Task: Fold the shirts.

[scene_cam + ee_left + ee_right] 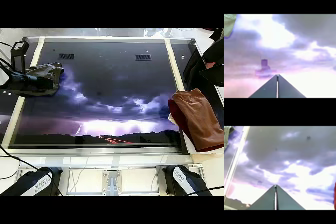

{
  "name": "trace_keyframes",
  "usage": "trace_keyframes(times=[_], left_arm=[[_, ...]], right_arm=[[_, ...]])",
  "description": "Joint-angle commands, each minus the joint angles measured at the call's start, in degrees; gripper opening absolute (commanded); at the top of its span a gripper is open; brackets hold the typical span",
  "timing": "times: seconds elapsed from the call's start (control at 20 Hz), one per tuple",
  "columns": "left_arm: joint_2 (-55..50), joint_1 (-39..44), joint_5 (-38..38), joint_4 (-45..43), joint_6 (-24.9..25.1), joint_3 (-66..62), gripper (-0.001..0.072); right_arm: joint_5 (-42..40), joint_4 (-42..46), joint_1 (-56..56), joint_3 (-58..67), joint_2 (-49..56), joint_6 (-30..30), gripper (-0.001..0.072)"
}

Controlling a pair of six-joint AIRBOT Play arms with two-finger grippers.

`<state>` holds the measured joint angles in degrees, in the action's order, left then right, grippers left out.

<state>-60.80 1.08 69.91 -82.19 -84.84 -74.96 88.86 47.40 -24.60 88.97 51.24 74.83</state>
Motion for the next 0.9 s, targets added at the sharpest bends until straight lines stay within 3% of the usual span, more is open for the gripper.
trace_keyframes(times=[0.0, 0.65, 0.85], left_arm=[[0.0, 0.0, 0.0, 0.0, 0.0, 0.0, 0.0011], [0.0, 0.0, -0.5, 0.0, 0.0, 0.0, 0.0011], [-1.2, -0.1, -3.4, -2.4, 0.0, 0.0, 0.0012]], right_arm=[[0.0, 0.0, 0.0, 0.1, 0.0, 0.0, 0.0016], [-0.3, 0.0, 0.0, 0.1, 0.0, 0.0, 0.0016], [-5.4, -0.1, 0.0, 0.1, 0.0, 0.0, 0.0016]])
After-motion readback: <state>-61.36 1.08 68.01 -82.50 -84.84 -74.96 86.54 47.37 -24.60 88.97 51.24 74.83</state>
